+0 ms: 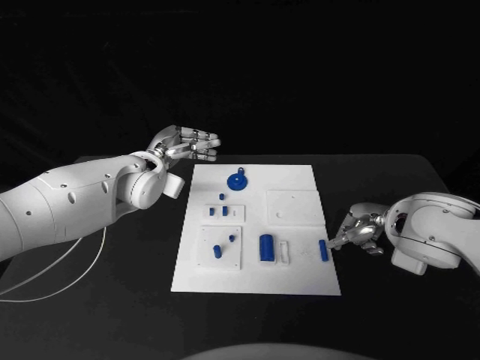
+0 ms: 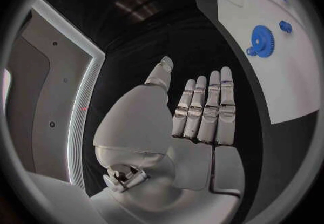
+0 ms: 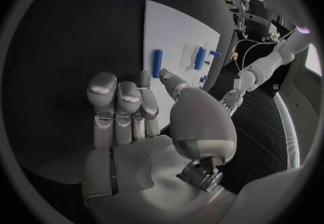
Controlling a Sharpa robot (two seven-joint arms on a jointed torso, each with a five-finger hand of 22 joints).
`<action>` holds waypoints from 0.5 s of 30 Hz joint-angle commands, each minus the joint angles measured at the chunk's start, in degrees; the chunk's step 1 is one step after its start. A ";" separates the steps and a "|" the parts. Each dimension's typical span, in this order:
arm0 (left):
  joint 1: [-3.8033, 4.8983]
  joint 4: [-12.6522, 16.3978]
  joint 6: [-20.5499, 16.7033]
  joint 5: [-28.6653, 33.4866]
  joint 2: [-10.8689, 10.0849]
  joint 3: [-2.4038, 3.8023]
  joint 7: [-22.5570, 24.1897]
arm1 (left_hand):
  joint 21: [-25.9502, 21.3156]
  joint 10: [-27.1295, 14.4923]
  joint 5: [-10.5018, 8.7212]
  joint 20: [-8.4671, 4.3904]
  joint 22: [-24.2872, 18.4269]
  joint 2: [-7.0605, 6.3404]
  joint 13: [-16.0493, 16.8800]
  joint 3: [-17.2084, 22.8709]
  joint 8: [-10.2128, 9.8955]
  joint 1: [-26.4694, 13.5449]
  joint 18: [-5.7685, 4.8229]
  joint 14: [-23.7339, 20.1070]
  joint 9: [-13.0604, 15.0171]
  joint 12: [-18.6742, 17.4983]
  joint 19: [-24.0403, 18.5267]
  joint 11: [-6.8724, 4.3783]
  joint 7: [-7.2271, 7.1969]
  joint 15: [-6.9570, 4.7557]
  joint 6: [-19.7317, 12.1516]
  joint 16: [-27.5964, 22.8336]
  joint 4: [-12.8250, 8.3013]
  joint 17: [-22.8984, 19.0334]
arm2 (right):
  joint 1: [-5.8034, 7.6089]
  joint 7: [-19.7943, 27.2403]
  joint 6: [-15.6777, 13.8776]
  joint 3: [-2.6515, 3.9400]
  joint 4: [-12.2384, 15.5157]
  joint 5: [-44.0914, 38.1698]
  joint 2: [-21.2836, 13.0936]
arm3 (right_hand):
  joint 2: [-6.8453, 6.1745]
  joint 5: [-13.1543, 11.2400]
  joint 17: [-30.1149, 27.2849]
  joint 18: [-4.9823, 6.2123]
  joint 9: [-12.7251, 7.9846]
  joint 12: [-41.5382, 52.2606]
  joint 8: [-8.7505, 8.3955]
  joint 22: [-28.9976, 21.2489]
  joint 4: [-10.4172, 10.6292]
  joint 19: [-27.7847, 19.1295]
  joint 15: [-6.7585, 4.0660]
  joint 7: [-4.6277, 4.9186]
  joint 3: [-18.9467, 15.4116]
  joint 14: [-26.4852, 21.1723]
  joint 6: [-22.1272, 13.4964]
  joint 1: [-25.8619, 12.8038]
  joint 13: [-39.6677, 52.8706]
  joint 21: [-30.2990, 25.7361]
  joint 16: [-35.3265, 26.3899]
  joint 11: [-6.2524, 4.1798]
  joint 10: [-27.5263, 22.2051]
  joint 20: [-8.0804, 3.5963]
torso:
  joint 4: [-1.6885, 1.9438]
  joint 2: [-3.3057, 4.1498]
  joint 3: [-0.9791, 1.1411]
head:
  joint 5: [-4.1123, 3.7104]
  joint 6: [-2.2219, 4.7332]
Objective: Assemble the parts on the task board
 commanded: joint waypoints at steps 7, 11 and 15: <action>-0.01 0.12 0.06 0.05 -0.06 0.03 1.10 | 0.15 0.51 -0.47 -0.05 0.05 0.68 -0.07 -0.36 0.19 -0.10 -0.51 0.27 0.08 -0.06 0.12 0.08 0.01 0.01 0.26 -0.17 0.04 0.04 | -0.70 -1.49 -0.33 -0.30 0.30 -5.20 1.21 | -1.15 -1.97 0.19 0.08 0.49 -0.34 -0.10 0.08 2.21 3.19 -0.04 0.05 0.06 0.08 0.33 -0.15 2.35 -0.16 -0.23 -0.09 0.07 -0.14 | 0.01 0.03 -0.04 | 0.18 -0.48; -0.01 0.09 0.22 0.06 -0.05 0.03 1.02 | 0.18 0.50 -0.59 -0.05 0.05 0.70 -0.06 -0.40 0.18 -0.15 -0.50 0.29 0.08 -0.06 0.15 0.11 0.01 0.00 0.16 -0.17 0.11 0.04 | -0.78 -1.53 -0.77 -0.44 0.58 -5.42 1.74 | -1.42 -2.23 0.25 0.07 0.69 -0.33 -0.10 0.13 3.09 3.19 -0.05 0.06 0.17 0.10 0.33 -0.15 2.32 -0.07 -0.20 -0.09 0.07 -0.15 | 0.04 0.03 -0.04 | 0.19 -0.68; -0.01 0.05 0.36 0.06 -0.03 0.02 0.94 | 0.18 0.50 -0.59 -0.05 0.05 0.70 -0.06 -0.40 0.18 -0.15 -0.50 0.29 0.08 -0.06 0.15 0.11 0.01 0.00 0.16 -0.17 0.11 0.04 | -0.81 -1.59 -0.87 -0.63 0.57 -5.84 2.13 | -1.46 -2.23 0.24 0.07 0.72 -0.32 -0.11 0.14 3.25 3.19 -0.04 0.07 0.15 0.09 0.32 -0.21 2.32 -0.05 -0.23 -0.08 0.07 -0.15 | 0.02 -0.01 -0.05 | 0.21 -0.77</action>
